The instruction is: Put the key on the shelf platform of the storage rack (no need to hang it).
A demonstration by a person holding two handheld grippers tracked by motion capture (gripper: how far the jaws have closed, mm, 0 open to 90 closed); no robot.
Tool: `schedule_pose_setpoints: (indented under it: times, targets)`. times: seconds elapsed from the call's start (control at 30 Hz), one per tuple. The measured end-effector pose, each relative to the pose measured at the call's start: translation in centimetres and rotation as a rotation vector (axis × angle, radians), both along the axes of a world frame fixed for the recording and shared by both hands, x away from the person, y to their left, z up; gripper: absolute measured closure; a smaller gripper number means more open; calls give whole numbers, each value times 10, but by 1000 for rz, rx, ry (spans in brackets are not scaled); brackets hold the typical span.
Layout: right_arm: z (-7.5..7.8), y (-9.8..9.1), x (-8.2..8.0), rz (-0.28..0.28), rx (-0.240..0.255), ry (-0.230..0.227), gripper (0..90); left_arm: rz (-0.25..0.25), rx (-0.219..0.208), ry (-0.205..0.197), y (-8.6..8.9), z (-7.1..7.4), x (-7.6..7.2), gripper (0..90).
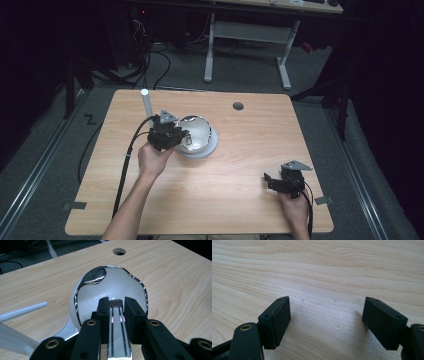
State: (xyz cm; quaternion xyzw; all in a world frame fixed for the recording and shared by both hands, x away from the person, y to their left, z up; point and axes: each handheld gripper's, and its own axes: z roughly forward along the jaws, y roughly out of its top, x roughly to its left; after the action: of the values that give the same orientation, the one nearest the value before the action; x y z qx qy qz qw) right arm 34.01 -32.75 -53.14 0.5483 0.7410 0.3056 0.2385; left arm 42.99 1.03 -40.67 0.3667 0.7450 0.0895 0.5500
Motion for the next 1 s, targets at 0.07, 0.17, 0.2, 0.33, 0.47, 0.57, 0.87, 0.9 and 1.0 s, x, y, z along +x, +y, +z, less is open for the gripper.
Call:
schedule_pose_setpoints:
  times: [0.07, 0.17, 0.2, 0.33, 0.47, 0.57, 0.87, 0.9, 1.0]
  targets:
    - [0, 0, 0, 0, 0, 0, 232, -6, -1, 1, -1, -2, 2, 754]
    - [0, 0, 0, -1, 1, 1, 232, -4, -8, 17, -4, -6, 6, 754]
    - [0, 0, 0, 0, 0, 0, 232, -4, -7, 20, -5, -8, 6, 754]
    - [0, 0, 0, 0, 0, 0, 232, -13, -5, 30, -11, -15, 10, 755]
    - [0, 0, 0, -1, 1, 1, 232, -23, 5, 40, -16, -20, 13, 755]
    - [0, 0, 0, 0, 0, 0, 232, -27, 13, 41, -19, -23, 15, 755]
    - [0, 0, 0, 0, 0, 0, 232, -38, 36, 73, -28, -35, 21, 753]
    - [0, 0, 0, 0, 0, 0, 232, -39, 42, 77, -28, -37, 22, 753]
    - [0, 0, 0, 0, 0, 0, 232, -35, 53, 88, -31, -41, 23, 752]
